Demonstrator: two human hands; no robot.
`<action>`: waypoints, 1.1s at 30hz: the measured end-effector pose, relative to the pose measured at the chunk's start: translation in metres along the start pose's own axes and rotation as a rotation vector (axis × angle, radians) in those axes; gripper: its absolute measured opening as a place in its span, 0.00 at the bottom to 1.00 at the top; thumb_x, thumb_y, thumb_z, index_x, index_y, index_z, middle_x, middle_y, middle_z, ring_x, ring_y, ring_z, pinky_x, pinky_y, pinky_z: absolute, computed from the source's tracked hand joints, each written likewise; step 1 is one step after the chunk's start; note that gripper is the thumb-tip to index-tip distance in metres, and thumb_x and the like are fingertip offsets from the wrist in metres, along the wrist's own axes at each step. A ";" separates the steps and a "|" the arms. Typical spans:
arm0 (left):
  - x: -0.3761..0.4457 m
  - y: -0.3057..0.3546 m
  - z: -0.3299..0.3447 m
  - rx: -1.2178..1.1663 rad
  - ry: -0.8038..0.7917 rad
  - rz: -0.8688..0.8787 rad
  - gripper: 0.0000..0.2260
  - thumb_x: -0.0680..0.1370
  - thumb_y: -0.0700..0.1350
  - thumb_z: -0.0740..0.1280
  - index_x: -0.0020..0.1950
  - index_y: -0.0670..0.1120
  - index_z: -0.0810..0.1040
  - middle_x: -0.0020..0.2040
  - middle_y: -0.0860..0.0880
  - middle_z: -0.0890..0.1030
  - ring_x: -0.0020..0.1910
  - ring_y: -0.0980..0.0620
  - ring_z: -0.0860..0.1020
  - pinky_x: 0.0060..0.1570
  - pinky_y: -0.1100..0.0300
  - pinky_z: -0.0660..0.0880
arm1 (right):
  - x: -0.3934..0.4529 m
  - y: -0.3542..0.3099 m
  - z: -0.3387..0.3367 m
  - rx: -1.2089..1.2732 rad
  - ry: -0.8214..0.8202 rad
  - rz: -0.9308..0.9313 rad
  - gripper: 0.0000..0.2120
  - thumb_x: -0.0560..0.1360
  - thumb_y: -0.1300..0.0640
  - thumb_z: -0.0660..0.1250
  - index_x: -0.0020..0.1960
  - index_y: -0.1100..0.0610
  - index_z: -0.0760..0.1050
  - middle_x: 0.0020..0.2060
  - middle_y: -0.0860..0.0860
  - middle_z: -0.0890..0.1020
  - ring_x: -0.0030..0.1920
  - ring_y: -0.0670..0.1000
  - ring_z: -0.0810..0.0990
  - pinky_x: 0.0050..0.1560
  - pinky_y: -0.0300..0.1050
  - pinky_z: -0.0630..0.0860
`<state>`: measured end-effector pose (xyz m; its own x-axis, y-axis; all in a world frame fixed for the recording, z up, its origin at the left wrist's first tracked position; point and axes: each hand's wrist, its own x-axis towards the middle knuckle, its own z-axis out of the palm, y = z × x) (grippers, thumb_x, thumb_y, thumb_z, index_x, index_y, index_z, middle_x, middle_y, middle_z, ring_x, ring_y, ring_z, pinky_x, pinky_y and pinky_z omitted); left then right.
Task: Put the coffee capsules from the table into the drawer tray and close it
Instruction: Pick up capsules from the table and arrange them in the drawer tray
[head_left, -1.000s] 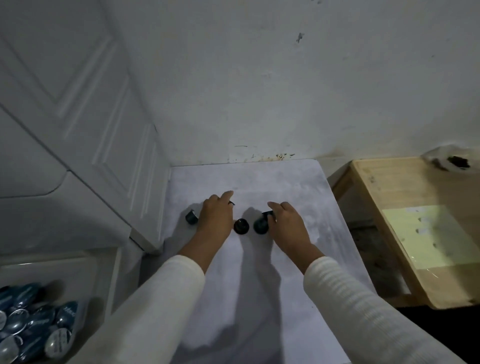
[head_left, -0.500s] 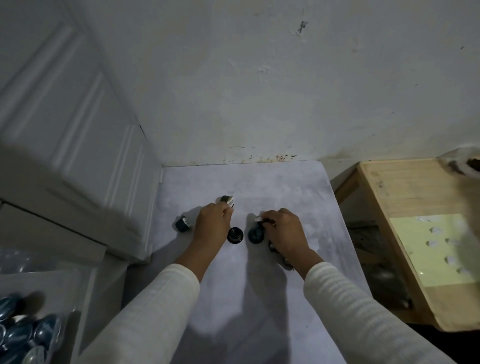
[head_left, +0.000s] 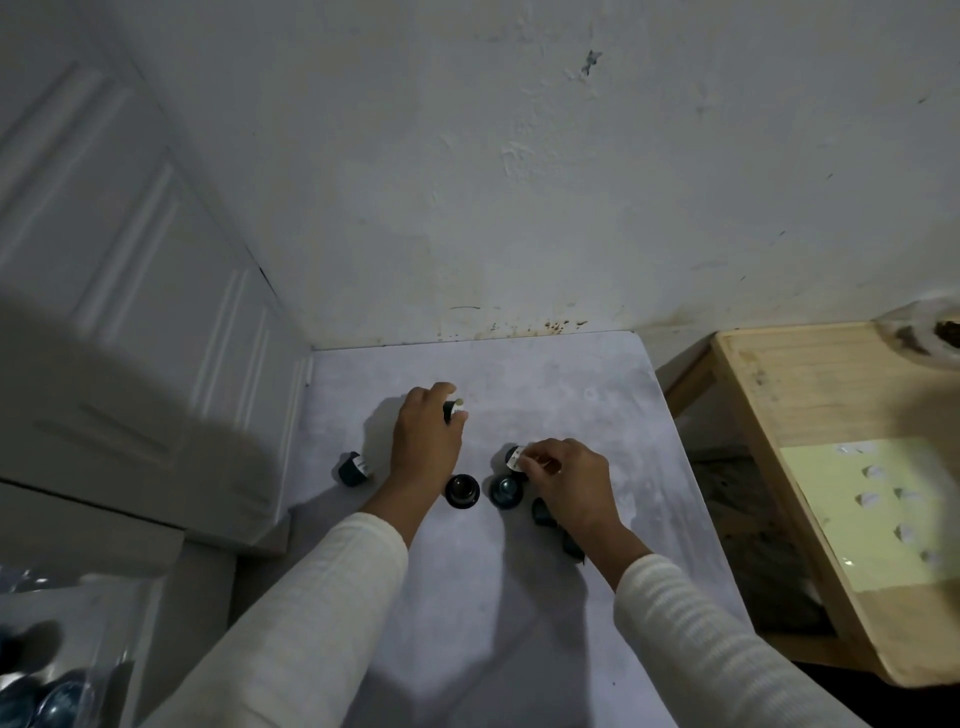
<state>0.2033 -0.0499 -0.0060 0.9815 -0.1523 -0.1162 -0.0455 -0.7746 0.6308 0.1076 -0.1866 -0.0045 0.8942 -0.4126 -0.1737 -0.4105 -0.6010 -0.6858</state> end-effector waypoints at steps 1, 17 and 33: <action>0.002 -0.001 0.001 0.017 0.003 0.004 0.12 0.77 0.42 0.64 0.60 0.45 0.75 0.60 0.43 0.75 0.56 0.45 0.75 0.53 0.58 0.71 | 0.001 0.000 0.000 0.023 0.002 0.010 0.06 0.71 0.57 0.70 0.47 0.56 0.82 0.44 0.55 0.82 0.40 0.49 0.77 0.45 0.35 0.71; -0.019 0.005 -0.031 -0.357 0.008 -0.108 0.07 0.76 0.37 0.65 0.49 0.45 0.82 0.51 0.44 0.83 0.46 0.50 0.79 0.49 0.59 0.76 | -0.003 -0.014 -0.011 0.414 0.093 0.161 0.08 0.72 0.65 0.67 0.44 0.56 0.83 0.39 0.52 0.83 0.36 0.46 0.79 0.34 0.25 0.73; -0.094 0.005 -0.140 -0.365 0.021 0.084 0.08 0.76 0.38 0.65 0.49 0.46 0.84 0.47 0.48 0.84 0.37 0.60 0.76 0.37 0.83 0.68 | -0.081 -0.105 -0.033 0.510 0.206 0.007 0.11 0.73 0.67 0.65 0.44 0.55 0.83 0.39 0.53 0.84 0.37 0.46 0.79 0.34 0.24 0.73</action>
<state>0.1369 0.0458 0.1153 0.9808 -0.1910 -0.0390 -0.0607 -0.4895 0.8699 0.0724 -0.1126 0.1055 0.8172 -0.5717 -0.0727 -0.2321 -0.2111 -0.9495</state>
